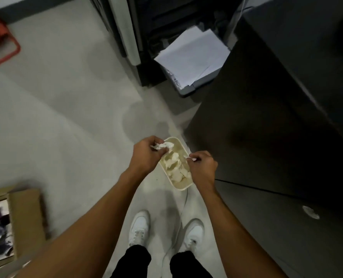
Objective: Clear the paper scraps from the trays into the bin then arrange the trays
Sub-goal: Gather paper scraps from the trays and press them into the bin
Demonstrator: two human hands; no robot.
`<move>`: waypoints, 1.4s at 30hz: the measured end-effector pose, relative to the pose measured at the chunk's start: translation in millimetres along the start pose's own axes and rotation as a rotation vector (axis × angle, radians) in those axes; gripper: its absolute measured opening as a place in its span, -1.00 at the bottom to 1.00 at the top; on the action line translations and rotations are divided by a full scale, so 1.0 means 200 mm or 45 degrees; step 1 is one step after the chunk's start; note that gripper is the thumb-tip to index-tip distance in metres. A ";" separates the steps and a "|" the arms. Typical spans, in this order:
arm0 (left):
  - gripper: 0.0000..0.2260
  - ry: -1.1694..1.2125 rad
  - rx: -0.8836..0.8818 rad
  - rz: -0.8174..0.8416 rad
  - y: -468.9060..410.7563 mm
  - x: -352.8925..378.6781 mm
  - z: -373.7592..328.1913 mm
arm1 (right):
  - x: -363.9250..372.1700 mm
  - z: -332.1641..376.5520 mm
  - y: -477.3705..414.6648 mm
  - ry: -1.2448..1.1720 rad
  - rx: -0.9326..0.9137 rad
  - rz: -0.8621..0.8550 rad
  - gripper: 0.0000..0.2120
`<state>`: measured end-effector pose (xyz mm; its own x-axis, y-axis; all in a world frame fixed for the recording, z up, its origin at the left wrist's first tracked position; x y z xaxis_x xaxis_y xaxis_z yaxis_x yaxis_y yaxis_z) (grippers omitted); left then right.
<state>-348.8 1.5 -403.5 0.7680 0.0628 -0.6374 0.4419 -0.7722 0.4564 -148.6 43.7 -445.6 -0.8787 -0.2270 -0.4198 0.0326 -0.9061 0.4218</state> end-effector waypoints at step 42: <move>-0.68 -0.692 0.197 0.384 -0.10 0.45 0.32 | 0.06 -0.38 -0.07 0.518 0.106 0.388 -0.45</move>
<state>-317.5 -16.7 -510.0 0.4854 -0.4700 -0.7372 0.1395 -0.7907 0.5961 -124.3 27.2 -517.9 -0.5782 -0.6117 -0.5399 0.2055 -0.7496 0.6292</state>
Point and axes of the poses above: each hand's wrist, its own y-axis away from the middle knuckle, its own x-axis out of the palm, z = x × y, the point moved 3 cm from there along -y, towards the middle knuckle, and after that the axes turned 12 degrees about -y, right-handed, at the moved point
